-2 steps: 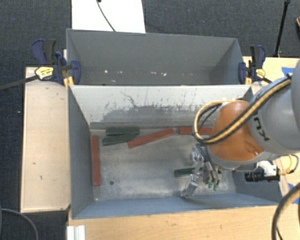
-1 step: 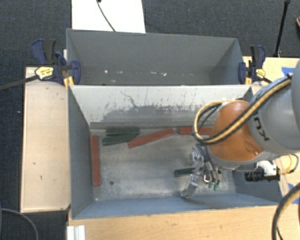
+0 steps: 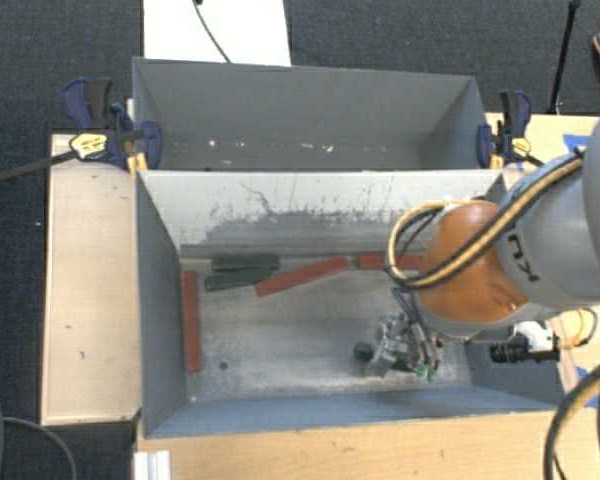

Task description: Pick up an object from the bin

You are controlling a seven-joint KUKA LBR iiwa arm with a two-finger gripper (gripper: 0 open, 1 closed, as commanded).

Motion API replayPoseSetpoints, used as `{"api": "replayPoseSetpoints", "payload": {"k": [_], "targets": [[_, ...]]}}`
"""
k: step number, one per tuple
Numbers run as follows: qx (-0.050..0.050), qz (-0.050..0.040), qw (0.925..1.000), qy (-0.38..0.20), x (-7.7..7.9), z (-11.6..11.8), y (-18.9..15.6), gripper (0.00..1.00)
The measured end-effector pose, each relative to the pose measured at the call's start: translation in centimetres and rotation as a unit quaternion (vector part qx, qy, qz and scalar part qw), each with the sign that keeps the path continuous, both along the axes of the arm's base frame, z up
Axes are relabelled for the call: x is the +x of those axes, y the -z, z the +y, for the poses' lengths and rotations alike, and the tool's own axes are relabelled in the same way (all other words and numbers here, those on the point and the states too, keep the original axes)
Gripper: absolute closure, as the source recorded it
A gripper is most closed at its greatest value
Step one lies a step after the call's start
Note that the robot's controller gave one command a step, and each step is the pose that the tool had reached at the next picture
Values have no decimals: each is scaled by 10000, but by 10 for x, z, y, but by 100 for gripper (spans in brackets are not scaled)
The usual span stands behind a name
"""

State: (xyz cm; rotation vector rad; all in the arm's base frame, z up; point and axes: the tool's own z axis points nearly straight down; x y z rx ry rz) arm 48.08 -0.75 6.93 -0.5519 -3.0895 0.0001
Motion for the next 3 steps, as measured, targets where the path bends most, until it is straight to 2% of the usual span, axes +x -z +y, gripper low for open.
{"api": "replayPoseSetpoints", "payload": {"k": [1, 2, 3], "targets": [[-1, -54, 10000, -46, 2, 0, -70, 100], [0, -38, 10000, -84, 3, 0, -83, 100], [0, -48, 9999, -147, 4, 0, -130, 100]]}}
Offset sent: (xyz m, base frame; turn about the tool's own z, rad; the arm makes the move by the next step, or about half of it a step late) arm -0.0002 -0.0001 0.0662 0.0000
